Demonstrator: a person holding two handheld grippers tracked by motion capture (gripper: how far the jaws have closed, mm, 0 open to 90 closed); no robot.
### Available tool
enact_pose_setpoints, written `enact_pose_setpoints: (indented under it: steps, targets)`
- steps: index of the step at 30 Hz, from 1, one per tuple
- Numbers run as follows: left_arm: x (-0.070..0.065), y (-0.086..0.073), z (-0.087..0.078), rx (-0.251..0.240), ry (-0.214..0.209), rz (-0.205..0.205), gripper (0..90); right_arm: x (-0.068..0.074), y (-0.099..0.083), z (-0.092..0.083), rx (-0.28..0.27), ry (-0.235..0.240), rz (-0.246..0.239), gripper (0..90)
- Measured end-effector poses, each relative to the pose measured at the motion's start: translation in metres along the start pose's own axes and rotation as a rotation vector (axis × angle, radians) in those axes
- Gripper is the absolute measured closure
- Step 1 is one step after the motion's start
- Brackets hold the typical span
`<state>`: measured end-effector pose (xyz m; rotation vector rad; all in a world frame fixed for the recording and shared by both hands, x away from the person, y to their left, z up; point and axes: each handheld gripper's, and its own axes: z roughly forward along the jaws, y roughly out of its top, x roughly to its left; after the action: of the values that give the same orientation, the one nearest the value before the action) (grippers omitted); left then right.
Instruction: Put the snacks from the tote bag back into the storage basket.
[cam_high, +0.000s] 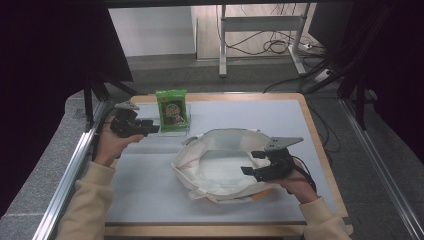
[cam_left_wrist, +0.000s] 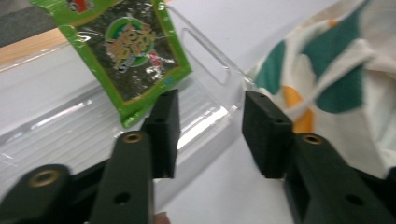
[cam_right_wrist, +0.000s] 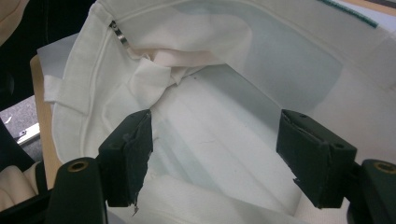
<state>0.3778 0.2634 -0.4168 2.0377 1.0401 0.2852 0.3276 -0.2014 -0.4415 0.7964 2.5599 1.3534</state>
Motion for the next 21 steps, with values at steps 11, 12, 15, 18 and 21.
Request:
enact_pose_setpoints:
  steps: [11,12,15,18,21]
  targets:
    - [-0.034,-0.021,-0.017,-0.028,-0.057,0.025,39.7,-0.002,0.001,-0.006,-0.011,-0.014,0.004,27.2]
    - [-0.037,-0.023,-0.017,-0.027,-0.057,0.030,39.2,-0.003,0.001,-0.007,-0.012,-0.015,0.004,27.2]
    - [-0.046,-0.030,-0.018,-0.034,-0.075,0.039,38.4,-0.003,0.001,-0.008,-0.018,-0.015,0.005,27.2]
    - [-0.054,-0.035,-0.017,-0.038,-0.102,0.046,38.0,-0.003,0.002,-0.009,-0.019,-0.017,0.003,27.2]
    - [-0.057,-0.035,-0.015,-0.027,-0.093,0.055,37.4,-0.004,0.002,-0.009,-0.025,-0.015,0.007,27.2]
